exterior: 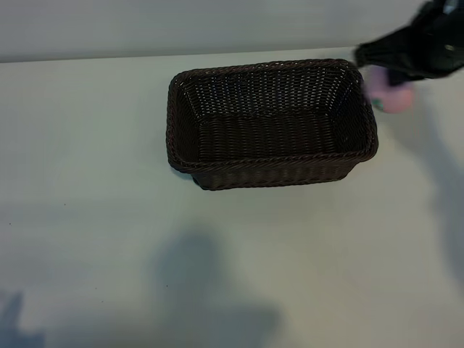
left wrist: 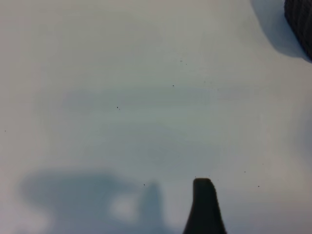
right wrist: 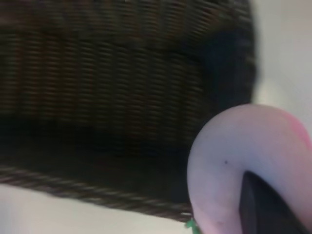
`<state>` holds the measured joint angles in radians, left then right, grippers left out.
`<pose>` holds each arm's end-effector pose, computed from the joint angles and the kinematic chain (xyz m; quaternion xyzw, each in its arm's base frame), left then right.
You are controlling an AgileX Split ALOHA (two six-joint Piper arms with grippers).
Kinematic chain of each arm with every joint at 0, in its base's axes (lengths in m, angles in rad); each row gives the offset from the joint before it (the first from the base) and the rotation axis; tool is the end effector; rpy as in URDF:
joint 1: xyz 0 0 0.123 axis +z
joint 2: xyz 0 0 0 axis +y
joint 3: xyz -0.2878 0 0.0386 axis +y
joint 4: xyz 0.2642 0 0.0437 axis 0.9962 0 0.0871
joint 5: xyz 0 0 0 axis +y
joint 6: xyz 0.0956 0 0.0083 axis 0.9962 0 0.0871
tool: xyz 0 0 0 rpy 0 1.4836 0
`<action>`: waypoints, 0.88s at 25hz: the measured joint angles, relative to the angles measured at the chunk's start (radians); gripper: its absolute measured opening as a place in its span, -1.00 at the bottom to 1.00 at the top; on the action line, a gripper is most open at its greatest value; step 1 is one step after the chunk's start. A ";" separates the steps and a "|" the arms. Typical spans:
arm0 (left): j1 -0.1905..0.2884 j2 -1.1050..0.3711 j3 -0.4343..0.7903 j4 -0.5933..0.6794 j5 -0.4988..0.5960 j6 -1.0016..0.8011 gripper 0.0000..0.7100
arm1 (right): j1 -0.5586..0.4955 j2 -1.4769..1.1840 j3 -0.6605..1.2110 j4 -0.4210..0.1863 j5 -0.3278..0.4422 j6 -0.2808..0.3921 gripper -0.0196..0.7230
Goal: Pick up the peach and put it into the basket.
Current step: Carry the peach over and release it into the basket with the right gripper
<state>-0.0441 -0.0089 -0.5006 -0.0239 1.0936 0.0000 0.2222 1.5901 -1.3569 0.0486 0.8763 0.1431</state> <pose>0.0054 -0.0023 0.2803 0.0197 0.8590 -0.0232 0.5111 0.3516 0.0831 0.3096 -0.0281 0.9620 0.0710 0.2622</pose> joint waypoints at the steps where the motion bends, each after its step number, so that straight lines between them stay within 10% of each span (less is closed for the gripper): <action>1: 0.000 0.000 0.000 0.000 0.000 0.000 0.50 | 0.024 0.000 -0.013 0.000 0.000 0.000 -0.83; 22: 0.000 0.000 0.000 0.000 0.000 0.000 0.50 | 0.148 0.312 -0.173 0.022 -0.047 -0.029 -0.83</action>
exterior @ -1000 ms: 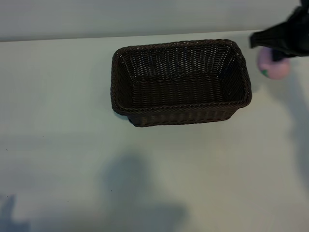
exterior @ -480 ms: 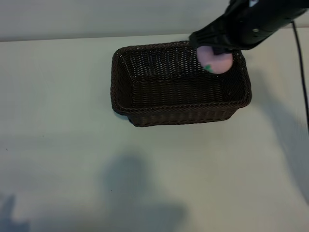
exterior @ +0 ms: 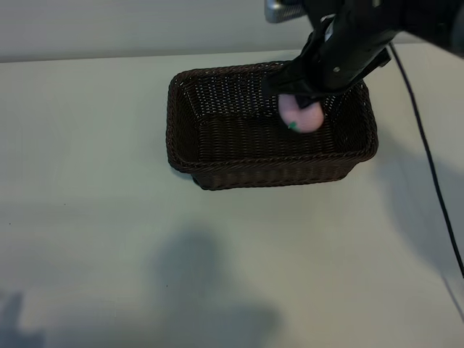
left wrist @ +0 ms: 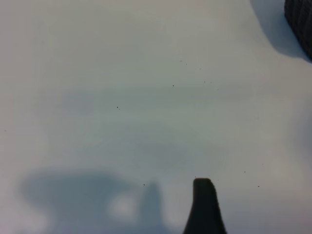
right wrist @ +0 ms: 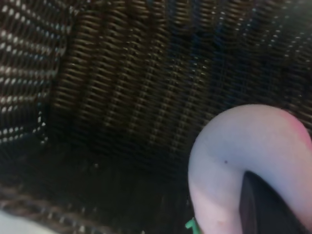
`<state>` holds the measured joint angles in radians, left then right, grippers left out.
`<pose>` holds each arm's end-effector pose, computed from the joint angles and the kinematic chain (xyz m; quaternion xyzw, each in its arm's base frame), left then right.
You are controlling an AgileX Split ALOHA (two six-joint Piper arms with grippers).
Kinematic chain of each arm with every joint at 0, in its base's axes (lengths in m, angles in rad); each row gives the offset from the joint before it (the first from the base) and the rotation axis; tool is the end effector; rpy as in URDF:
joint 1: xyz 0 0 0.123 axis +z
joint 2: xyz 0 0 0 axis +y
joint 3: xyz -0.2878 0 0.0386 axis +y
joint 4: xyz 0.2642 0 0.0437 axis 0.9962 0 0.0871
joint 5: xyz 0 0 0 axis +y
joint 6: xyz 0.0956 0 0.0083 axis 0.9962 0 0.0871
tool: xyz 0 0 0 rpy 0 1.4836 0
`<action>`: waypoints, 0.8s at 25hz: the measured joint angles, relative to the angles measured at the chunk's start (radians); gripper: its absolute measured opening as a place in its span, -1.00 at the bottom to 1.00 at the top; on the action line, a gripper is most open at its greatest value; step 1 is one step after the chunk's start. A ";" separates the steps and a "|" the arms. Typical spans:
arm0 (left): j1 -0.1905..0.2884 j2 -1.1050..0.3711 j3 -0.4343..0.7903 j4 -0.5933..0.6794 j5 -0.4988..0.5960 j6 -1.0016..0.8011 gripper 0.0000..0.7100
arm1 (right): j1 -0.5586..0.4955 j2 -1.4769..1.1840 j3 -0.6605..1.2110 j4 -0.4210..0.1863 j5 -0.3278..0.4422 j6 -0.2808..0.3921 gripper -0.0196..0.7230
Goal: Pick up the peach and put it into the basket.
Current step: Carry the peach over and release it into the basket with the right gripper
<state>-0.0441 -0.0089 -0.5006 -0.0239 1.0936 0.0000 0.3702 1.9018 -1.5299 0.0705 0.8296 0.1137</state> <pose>0.0054 -0.0023 0.2803 0.0197 0.8590 -0.0232 0.5111 0.4031 0.1618 0.2413 -0.1074 0.9677 0.0840 0.2122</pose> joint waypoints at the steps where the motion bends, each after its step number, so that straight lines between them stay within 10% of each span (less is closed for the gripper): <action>1: 0.000 0.000 0.000 0.000 0.000 0.000 0.50 | 0.000 0.021 -0.004 0.000 -0.009 -0.002 -0.83; 14: 0.000 0.000 0.000 0.000 0.000 0.000 0.50 | 0.000 0.179 -0.007 0.033 -0.067 -0.022 -0.82; 20: 0.000 0.000 0.000 0.000 0.000 0.000 0.49 | 0.000 0.179 -0.016 0.047 -0.067 -0.027 -0.41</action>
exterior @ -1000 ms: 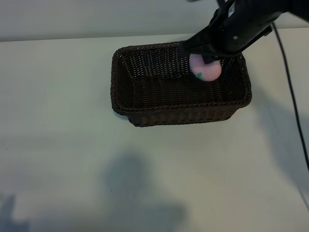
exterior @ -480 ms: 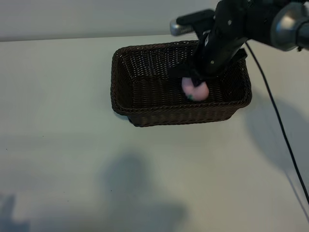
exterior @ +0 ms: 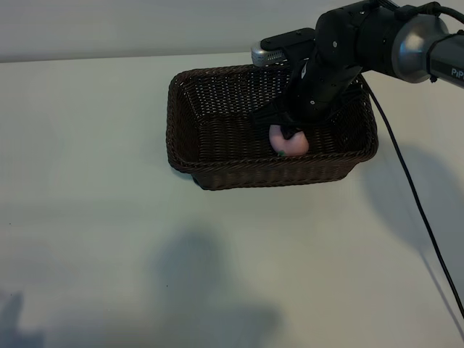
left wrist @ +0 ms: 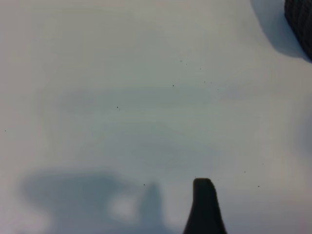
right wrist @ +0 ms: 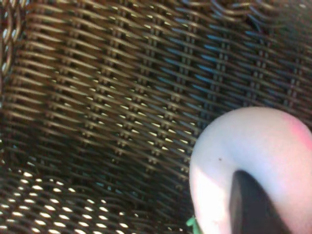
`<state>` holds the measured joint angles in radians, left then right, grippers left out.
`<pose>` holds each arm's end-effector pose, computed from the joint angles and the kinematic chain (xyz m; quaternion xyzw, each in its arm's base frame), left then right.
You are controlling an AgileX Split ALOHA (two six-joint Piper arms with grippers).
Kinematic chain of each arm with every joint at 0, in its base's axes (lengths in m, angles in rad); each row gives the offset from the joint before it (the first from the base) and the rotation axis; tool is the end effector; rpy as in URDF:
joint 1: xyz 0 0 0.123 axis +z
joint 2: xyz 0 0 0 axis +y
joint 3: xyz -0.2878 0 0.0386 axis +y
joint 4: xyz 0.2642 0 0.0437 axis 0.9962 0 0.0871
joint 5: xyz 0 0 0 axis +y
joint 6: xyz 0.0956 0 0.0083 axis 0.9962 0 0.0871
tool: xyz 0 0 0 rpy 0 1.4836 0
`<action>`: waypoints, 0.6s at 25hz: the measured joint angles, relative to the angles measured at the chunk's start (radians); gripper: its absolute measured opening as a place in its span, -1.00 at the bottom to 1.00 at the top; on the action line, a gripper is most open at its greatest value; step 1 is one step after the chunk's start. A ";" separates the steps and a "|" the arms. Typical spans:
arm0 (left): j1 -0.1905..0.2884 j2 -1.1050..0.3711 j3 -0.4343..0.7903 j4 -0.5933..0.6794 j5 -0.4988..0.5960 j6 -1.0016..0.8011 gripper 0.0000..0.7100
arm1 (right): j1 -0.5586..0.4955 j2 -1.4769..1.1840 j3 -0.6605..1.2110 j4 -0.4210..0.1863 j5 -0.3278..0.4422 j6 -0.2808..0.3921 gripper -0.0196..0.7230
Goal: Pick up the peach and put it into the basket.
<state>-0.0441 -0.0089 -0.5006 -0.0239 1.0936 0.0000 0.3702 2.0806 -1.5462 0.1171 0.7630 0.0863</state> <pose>0.0054 -0.0023 0.2803 0.0197 0.8590 -0.0232 0.5111 0.4239 0.1728 0.1690 -0.1049 0.9771 0.0866 0.1637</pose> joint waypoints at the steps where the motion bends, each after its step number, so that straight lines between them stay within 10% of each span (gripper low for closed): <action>1: 0.000 0.000 0.000 0.000 0.000 0.000 0.49 | 0.000 0.000 0.000 0.002 0.002 -0.007 -0.30; 8: 0.000 0.000 0.000 0.000 0.000 0.000 0.49 | 0.000 -0.012 -0.013 0.005 0.047 -0.058 0.67; 15: 0.000 0.000 0.000 0.000 0.000 0.000 0.49 | 0.000 -0.041 -0.166 0.007 0.145 -0.069 0.71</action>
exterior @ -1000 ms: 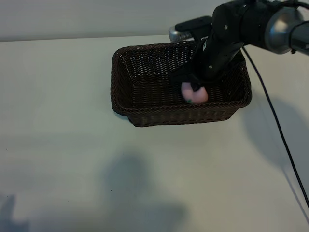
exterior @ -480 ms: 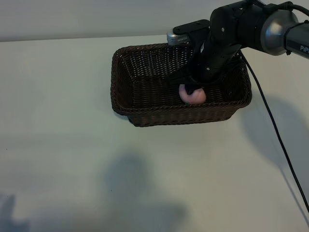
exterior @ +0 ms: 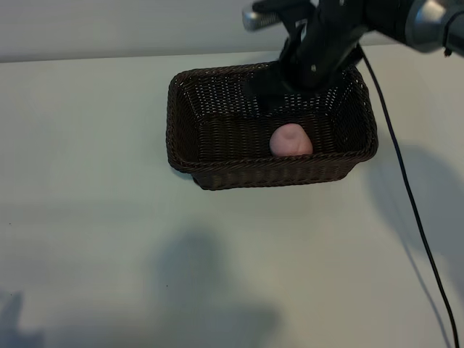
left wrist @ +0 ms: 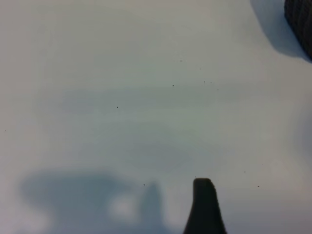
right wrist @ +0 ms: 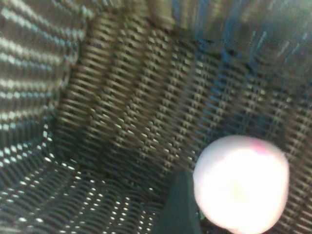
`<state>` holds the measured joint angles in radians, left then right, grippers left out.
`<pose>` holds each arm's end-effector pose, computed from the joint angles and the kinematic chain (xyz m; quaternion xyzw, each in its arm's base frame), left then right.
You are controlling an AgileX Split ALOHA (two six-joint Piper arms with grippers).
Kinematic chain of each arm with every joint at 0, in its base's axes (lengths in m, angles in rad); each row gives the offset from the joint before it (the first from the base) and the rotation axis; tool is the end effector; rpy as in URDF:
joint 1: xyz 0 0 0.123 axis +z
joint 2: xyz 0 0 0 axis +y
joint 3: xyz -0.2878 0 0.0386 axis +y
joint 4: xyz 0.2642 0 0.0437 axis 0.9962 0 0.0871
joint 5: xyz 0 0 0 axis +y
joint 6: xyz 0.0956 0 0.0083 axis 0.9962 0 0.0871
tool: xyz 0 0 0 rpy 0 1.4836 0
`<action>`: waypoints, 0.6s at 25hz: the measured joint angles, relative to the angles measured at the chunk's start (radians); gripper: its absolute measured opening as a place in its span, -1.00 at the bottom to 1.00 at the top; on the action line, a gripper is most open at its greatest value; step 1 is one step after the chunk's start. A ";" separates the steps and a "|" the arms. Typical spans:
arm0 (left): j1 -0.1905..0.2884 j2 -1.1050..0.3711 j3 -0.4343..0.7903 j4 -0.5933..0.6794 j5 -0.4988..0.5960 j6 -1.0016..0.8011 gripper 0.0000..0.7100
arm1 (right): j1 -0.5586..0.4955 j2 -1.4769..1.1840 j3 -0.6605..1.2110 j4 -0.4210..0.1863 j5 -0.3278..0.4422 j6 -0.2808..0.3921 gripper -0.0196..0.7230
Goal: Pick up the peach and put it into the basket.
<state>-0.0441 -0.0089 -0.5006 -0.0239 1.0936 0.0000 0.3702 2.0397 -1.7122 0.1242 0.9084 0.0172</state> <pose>0.0054 -0.0023 0.2803 0.0197 0.8590 -0.0232 0.5111 0.4330 0.1781 0.2317 -0.1447 0.9655 0.0950 0.1944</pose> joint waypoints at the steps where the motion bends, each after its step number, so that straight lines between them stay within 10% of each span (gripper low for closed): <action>1: 0.000 0.000 0.000 0.000 0.000 0.000 0.49 | 0.000 0.000 -0.019 -0.005 0.013 0.000 0.68; 15: 0.000 0.000 0.000 0.000 0.000 0.000 0.49 | -0.362 0.000 -0.123 -0.110 0.137 0.029 0.66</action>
<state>-0.0441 -0.0089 -0.5006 -0.0239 1.0936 0.0000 0.0079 2.0397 -1.8350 0.0139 1.0451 0.0461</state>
